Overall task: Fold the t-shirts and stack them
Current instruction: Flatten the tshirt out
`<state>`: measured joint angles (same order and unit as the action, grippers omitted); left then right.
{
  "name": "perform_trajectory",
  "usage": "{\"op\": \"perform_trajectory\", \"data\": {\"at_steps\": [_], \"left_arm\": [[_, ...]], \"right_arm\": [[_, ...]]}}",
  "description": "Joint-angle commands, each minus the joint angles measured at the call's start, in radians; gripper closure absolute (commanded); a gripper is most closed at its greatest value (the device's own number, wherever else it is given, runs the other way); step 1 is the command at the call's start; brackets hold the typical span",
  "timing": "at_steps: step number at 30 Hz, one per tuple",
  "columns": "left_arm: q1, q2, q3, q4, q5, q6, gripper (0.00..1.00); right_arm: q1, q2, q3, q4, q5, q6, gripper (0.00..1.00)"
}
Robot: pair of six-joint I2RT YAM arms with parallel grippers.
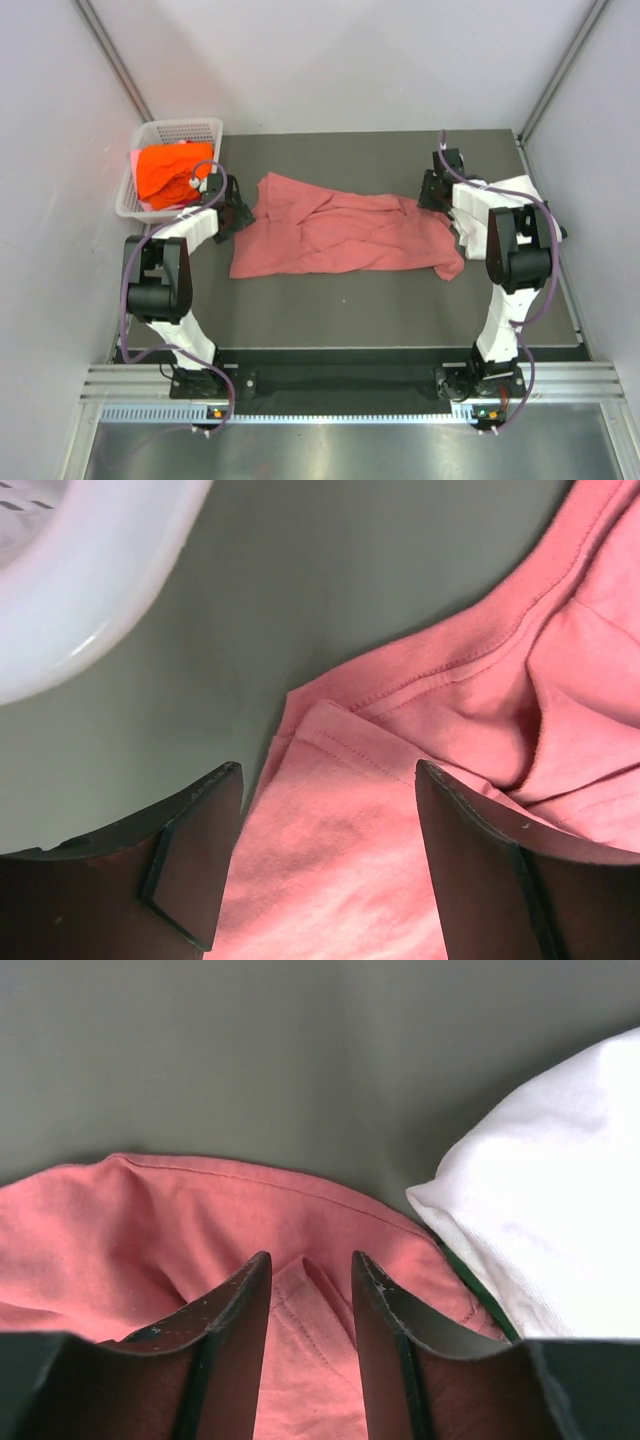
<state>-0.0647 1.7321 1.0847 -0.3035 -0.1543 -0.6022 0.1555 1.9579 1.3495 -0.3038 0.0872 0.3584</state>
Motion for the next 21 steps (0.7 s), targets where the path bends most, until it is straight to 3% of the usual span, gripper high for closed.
{"op": "perform_trajectory", "data": {"at_steps": [1,5,9,21], "left_arm": [[0.006,-0.034,0.024,-0.008,-0.044,0.015,0.25],[0.006,-0.042,0.017,-0.006,-0.05,0.019,0.25],[0.008,-0.039,0.011,-0.002,-0.064,0.021,0.25],[0.009,0.017,0.023,0.029,-0.007,0.027,0.3]], "right_arm": [[0.015,-0.005,0.007,0.008,-0.018,-0.01,0.62],[0.029,0.007,0.008,-0.012,-0.053,-0.018,0.69],[0.038,-0.017,-0.018,-0.011,-0.06,-0.022,0.99],[0.036,-0.31,-0.173,0.042,0.029,0.013,1.0]]}}
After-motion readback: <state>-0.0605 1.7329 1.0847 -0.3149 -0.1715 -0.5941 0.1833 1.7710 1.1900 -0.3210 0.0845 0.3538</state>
